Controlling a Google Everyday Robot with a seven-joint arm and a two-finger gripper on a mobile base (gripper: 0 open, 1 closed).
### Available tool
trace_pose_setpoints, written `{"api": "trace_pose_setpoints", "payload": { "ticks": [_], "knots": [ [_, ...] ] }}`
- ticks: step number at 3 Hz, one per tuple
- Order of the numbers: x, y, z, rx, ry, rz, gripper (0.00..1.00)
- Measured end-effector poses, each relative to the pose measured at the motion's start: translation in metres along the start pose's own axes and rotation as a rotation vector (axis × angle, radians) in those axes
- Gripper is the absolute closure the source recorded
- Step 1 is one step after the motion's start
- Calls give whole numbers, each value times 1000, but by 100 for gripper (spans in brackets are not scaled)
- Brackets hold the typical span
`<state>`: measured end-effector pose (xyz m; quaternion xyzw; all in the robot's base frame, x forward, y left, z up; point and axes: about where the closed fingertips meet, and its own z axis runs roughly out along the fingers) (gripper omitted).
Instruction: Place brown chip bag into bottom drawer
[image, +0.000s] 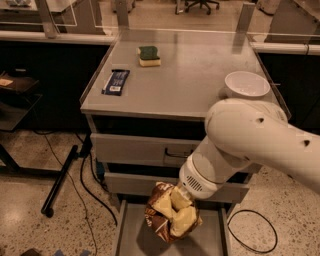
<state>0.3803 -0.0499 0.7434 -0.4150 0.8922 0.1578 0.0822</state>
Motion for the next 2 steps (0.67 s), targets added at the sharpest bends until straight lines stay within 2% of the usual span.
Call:
{"api": "trace_pose_setpoints", "payload": {
  "ticks": [1,2],
  "knots": [
    [34,-29,43,-29,26,98,100],
    [34,-29,43,-29,26,99,100]
  ]
}}
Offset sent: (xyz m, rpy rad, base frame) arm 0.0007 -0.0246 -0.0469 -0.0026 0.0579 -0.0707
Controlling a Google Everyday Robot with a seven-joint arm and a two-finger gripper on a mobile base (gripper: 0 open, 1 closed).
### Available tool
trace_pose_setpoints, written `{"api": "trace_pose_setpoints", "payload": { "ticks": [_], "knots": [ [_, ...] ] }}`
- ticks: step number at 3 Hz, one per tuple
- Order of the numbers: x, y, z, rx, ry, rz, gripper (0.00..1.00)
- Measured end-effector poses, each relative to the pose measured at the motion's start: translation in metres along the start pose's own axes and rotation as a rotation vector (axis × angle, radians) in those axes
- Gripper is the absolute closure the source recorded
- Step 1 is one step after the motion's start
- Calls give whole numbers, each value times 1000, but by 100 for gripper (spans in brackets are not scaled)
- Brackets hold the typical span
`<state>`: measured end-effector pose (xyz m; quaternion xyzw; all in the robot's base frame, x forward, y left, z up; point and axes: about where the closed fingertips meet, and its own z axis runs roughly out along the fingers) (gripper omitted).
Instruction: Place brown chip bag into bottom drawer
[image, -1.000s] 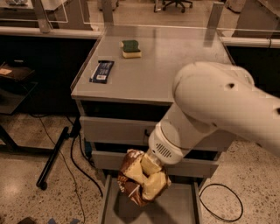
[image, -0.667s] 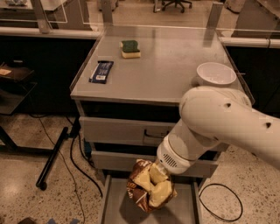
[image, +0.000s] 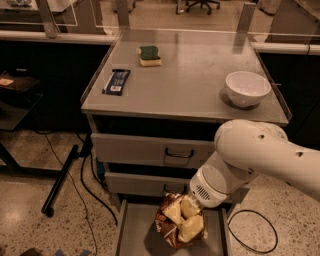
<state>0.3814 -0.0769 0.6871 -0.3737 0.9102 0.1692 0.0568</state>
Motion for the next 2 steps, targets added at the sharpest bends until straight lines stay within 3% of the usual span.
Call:
{"api": "trace_pose_setpoints", "payload": {
  "ticks": [1,2],
  "knots": [
    [8,-8,40,-19,-5,58,100],
    [18,-24,95,-38,-15,154,100]
  ]
}}
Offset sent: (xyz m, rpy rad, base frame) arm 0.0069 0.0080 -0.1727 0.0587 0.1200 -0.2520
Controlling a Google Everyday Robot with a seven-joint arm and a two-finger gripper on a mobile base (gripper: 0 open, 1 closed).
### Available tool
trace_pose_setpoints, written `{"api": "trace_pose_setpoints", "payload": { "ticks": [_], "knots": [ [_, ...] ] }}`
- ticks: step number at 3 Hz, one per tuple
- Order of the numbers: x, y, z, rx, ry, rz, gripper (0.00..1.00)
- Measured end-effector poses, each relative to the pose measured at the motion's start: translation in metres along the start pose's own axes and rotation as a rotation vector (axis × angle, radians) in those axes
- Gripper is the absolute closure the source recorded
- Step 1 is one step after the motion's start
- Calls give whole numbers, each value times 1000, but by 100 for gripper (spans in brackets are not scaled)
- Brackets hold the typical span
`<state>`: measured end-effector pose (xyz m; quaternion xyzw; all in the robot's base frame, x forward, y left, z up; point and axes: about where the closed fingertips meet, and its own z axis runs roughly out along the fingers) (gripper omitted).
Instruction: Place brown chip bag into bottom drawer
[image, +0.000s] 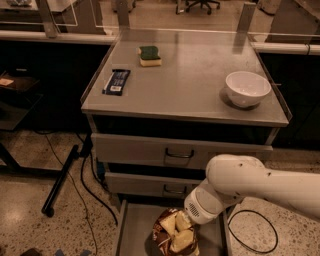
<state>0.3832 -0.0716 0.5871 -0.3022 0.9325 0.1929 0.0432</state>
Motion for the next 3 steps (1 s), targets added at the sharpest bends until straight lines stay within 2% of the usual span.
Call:
{"api": "trace_pose_setpoints", "payload": {
  "ticks": [1,2,3],
  "knots": [
    [-1,-9,43,-21,-15,85,100],
    [-4,-10,46,-21,-27,92,100],
    [4,-23,59,-41,-36,145,100]
  ]
}}
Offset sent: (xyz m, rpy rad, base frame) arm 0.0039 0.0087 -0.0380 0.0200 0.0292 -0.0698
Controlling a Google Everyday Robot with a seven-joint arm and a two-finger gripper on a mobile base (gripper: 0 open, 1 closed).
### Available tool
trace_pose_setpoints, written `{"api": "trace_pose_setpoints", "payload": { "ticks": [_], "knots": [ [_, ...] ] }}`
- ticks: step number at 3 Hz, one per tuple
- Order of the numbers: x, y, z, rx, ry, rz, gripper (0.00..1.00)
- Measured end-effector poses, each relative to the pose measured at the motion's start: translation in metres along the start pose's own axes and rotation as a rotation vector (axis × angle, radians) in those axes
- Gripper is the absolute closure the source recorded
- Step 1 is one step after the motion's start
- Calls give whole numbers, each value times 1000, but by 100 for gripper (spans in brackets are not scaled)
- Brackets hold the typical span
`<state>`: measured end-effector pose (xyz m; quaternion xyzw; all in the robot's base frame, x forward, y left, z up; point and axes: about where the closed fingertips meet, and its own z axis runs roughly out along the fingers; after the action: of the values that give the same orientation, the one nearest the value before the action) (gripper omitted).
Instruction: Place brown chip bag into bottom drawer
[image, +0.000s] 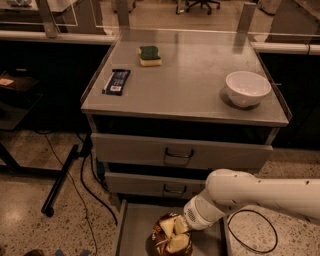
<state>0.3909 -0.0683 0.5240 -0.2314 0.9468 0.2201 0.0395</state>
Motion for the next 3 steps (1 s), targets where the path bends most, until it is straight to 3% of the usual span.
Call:
{"api": "trace_pose_setpoints", "payload": {
  "ticks": [2,3],
  "knots": [
    [18,-66,56,-137,-83,204,100],
    [32,-90,88,-192,-83,283,100]
  ]
}}
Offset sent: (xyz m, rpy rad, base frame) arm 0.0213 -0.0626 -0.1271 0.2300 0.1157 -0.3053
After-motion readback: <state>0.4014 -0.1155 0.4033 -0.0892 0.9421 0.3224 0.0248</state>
